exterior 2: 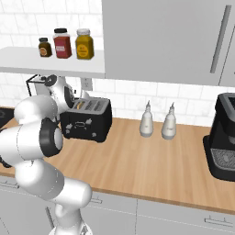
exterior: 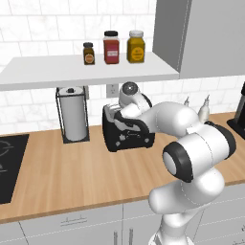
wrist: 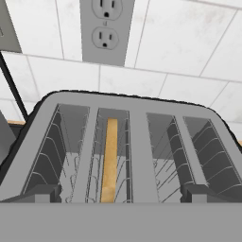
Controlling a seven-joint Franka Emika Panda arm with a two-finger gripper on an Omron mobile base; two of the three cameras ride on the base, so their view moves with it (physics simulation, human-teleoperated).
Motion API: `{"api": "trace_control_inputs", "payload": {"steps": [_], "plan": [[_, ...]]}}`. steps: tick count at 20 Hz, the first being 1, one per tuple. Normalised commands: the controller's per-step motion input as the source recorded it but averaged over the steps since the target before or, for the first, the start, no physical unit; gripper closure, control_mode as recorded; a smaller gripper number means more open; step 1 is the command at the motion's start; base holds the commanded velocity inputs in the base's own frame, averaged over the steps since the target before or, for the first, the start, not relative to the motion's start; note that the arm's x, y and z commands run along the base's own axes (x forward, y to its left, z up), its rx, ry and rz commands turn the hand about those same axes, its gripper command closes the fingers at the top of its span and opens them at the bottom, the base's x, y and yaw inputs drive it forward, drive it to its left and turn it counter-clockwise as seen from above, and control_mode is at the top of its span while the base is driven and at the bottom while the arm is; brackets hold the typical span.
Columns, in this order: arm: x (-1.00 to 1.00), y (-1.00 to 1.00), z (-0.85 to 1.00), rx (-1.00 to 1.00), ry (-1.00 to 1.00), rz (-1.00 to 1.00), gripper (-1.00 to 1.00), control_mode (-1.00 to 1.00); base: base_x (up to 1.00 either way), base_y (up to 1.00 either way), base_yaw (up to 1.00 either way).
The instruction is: Start the toaster. Once the lever pops up, take the bread to the plate on the dining counter.
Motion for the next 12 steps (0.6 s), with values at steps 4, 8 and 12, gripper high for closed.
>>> {"api": "trace_control_inputs", "payload": {"steps": [4, 8, 12], "plan": [[0.00, 0.00, 0.00, 0.00, 0.00, 0.00, -1.00, -1.00, 0.00, 0.00, 0.00], [0.00, 0.00, 0.00, 0.00, 0.00, 0.00, -1.00, -1.00, 0.00, 0.00, 0.00], [0.00, 0.00, 0.00, 0.00, 0.00, 0.00, -1.00, -1.00, 0.00, 0.00, 0.00]]}}
